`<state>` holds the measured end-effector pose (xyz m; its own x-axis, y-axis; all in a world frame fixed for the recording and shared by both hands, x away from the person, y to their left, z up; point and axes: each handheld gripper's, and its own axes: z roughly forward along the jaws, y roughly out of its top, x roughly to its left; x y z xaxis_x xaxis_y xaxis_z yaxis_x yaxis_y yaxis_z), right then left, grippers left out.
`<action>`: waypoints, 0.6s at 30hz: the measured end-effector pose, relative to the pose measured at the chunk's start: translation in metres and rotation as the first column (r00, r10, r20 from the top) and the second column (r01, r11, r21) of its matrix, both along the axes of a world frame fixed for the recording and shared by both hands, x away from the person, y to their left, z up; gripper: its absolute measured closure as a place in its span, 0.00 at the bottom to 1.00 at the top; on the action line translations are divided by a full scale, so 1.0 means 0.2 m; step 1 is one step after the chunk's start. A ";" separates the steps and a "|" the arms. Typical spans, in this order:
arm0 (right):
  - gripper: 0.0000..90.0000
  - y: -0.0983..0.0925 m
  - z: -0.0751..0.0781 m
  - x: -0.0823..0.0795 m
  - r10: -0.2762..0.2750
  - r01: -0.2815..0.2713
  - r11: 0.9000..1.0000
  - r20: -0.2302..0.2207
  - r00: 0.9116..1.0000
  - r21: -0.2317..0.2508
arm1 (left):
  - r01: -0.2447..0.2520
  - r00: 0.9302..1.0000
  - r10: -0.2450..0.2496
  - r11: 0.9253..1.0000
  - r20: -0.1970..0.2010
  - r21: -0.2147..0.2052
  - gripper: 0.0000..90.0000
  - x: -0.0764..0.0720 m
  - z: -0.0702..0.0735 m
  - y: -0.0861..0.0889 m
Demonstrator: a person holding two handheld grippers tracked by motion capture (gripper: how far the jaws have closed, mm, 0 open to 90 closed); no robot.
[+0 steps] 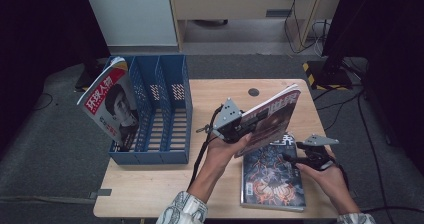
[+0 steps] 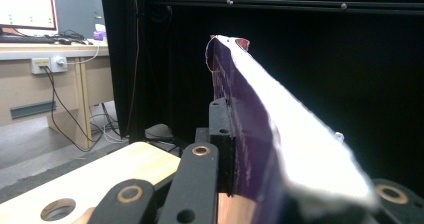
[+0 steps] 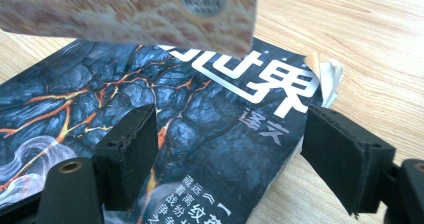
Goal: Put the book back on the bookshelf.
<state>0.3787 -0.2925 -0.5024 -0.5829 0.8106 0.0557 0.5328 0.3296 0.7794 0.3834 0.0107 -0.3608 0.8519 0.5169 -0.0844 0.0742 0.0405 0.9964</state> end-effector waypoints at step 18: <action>0.18 -0.05 -0.03 0.02 -0.053 0.052 0.998 -0.047 0.997 -0.027 | -0.048 0.999 0.048 0.999 0.008 -0.004 0.93 -0.01 0.05 0.11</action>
